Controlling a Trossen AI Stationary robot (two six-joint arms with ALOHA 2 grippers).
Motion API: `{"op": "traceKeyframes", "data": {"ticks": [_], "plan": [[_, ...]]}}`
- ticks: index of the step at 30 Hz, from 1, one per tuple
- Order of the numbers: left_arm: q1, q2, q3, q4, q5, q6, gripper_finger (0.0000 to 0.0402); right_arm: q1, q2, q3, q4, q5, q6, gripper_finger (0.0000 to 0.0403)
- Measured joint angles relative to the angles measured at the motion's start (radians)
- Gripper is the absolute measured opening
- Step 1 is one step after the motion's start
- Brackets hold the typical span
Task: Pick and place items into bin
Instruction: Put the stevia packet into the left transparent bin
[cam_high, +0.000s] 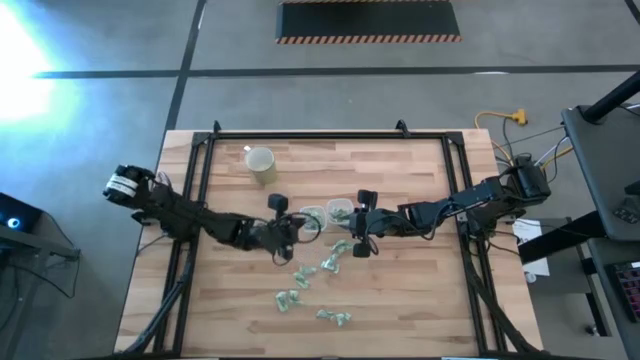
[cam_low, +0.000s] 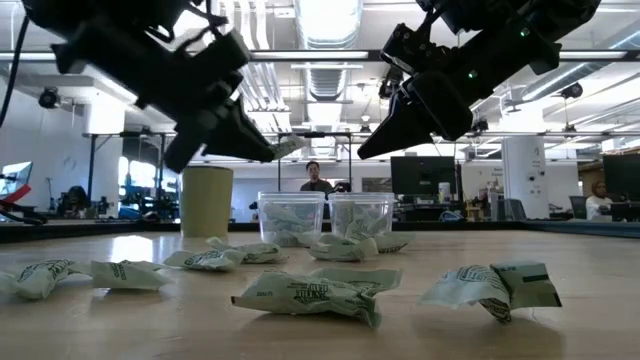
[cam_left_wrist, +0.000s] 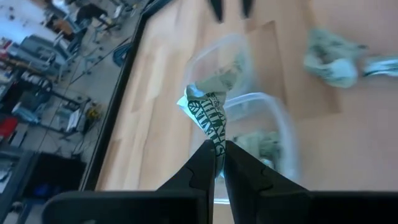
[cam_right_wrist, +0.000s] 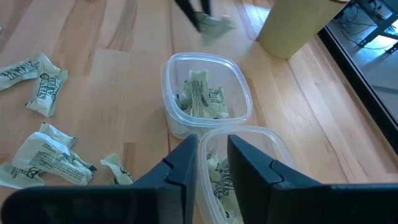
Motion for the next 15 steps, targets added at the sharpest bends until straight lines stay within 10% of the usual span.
{"op": "traceKeyframes", "data": {"ticks": [15], "plan": [[0.095, 0.001, 0.002, 0.044, 0.153, 0.005, 0.0012, 0.000, 0.000, 0.000, 0.000, 0.000, 0.000, 0.0079]]}}
